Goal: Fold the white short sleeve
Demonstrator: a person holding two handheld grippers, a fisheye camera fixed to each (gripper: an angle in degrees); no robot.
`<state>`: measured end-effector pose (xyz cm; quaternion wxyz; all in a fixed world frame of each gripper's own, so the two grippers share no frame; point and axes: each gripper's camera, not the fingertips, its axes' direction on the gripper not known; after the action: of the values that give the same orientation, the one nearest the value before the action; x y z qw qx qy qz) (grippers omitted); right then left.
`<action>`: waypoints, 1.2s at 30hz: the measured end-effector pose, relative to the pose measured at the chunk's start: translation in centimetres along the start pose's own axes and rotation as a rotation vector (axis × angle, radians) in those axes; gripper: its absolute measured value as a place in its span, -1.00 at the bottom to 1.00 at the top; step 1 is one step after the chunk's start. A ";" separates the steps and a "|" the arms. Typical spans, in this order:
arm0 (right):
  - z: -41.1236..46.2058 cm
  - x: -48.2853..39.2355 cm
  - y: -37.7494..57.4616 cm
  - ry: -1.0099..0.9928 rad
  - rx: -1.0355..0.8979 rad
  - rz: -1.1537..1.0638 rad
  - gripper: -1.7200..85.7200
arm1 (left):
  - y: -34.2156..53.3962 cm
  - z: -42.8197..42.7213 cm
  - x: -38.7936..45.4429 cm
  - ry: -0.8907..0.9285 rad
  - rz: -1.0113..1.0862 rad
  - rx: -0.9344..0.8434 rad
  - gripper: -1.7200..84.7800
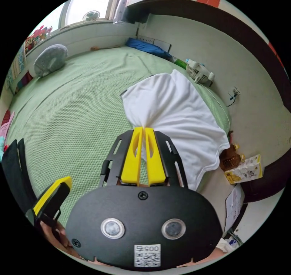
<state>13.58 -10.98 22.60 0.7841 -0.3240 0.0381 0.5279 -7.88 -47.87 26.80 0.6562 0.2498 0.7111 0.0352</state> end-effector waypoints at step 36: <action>0.4 0.0 1.3 -0.348 -0.083 -0.219 -1.00 | 5.1 -6.7 -4.7 -0.123 -0.075 -0.004 -0.98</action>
<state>12.40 -10.42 22.35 0.8175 -0.2623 -0.1550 0.4887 -12.58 -43.43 33.98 0.7002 0.2234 0.6781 -0.0034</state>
